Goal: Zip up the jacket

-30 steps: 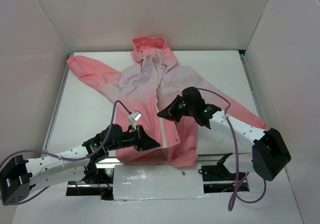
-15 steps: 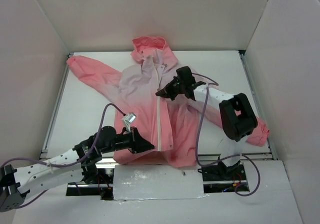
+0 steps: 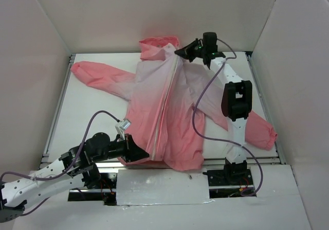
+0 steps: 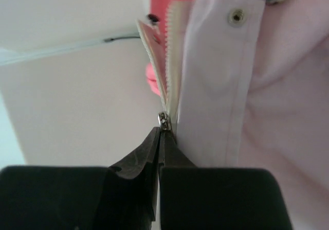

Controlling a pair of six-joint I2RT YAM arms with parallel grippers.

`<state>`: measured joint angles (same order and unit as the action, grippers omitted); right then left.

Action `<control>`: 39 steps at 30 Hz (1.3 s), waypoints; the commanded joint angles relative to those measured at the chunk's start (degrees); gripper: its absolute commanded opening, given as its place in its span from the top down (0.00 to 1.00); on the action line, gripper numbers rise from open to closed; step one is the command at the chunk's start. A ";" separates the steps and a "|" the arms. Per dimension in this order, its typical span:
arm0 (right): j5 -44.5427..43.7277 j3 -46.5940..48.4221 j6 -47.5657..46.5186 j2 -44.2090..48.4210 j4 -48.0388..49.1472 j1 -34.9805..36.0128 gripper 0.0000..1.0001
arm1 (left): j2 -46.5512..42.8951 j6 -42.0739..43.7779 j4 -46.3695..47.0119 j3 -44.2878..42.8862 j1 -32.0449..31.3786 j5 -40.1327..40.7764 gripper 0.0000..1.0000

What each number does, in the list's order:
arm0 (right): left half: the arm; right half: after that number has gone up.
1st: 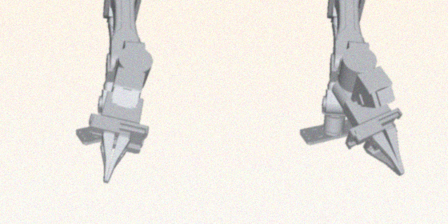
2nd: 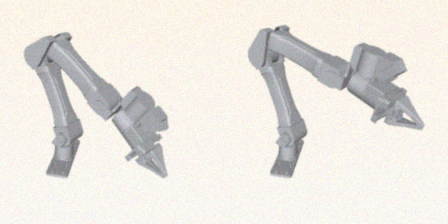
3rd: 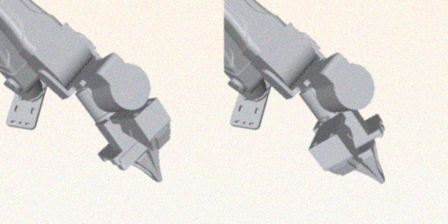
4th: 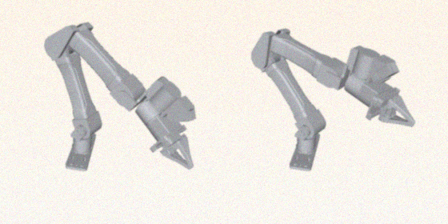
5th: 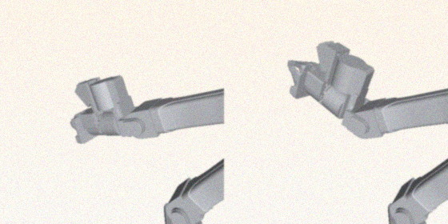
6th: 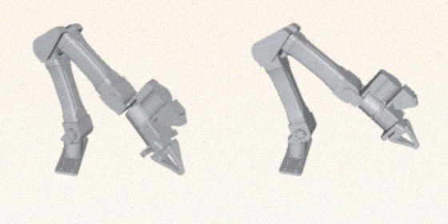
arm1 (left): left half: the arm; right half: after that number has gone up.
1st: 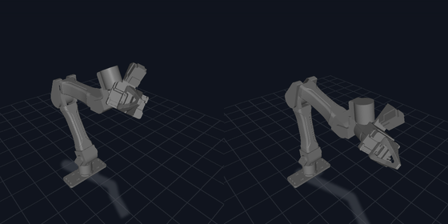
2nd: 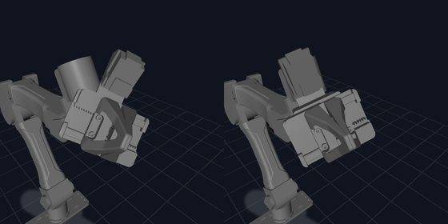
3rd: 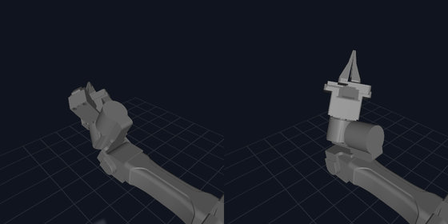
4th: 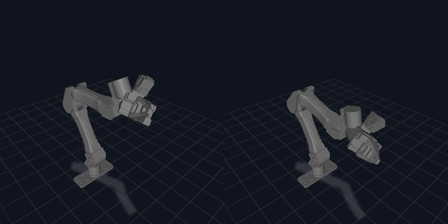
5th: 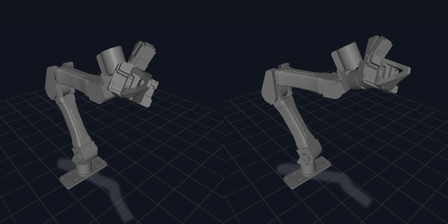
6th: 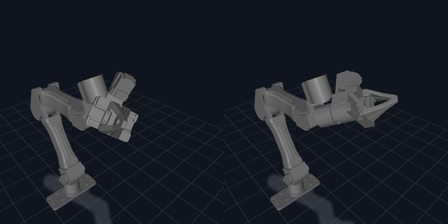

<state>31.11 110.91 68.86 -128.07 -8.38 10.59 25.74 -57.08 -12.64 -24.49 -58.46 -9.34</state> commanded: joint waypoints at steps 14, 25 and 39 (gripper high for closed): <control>5.71 29.80 8.84 -7.37 16.29 -15.16 1.00 | 5.27 -4.18 -2.22 2.70 -1.84 0.47 1.00; 7.82 31.12 8.92 -7.20 17.61 -16.74 0.31 | 16.01 -4.44 -16.86 -4.50 -1.84 15.00 0.80; -3.31 24.02 -26.29 25.26 -26.12 -14.03 0.00 | 39.02 6.87 -45.63 -45.52 23.35 40.39 0.00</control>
<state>34.37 136.79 57.45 -119.15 -19.77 -6.00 60.71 -59.16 -52.77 -63.66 -43.38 29.06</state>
